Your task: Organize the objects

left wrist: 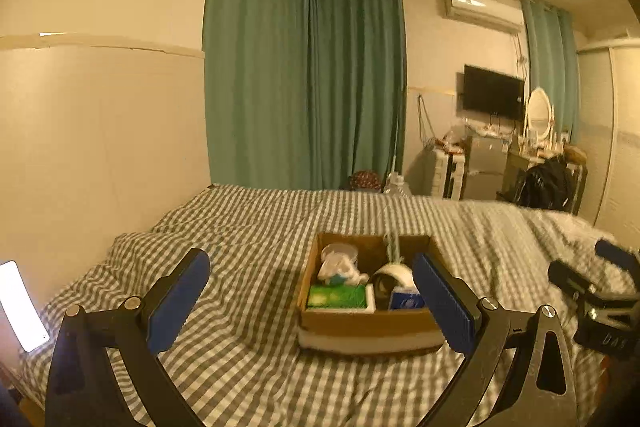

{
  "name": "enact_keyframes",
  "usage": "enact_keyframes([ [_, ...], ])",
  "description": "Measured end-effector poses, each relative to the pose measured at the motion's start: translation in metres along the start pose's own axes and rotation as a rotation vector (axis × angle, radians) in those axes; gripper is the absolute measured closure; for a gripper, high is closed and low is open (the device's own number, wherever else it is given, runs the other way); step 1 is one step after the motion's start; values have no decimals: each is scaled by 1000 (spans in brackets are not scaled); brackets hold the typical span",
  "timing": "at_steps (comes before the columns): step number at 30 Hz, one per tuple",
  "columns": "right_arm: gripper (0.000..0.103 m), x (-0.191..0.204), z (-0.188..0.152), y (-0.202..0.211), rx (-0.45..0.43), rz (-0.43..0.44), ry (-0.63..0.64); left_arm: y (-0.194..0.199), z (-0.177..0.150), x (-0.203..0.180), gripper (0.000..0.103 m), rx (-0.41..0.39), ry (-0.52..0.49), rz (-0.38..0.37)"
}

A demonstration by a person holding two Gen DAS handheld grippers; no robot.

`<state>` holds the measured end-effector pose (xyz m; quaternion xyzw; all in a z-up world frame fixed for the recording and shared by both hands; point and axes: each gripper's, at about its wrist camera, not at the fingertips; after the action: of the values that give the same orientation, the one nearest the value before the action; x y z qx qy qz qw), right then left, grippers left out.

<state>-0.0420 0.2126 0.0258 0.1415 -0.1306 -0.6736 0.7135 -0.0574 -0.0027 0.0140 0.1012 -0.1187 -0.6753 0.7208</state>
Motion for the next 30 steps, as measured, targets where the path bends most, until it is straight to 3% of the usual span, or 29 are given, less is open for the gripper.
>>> enact_keyframes([
  [30, 0, 13, -6, 11, 1, -2, -17, 15, -18, -6, 0, 11, -66, -27],
])
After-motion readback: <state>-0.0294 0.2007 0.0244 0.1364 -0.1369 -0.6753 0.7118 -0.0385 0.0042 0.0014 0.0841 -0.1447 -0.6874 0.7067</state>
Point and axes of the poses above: each gripper's, at about its wrist camera, not at the fingertips, and y roughly against the way its jaws point, x to its left, z to its top, and after that the axes turned 1 degree about -y, right-handed
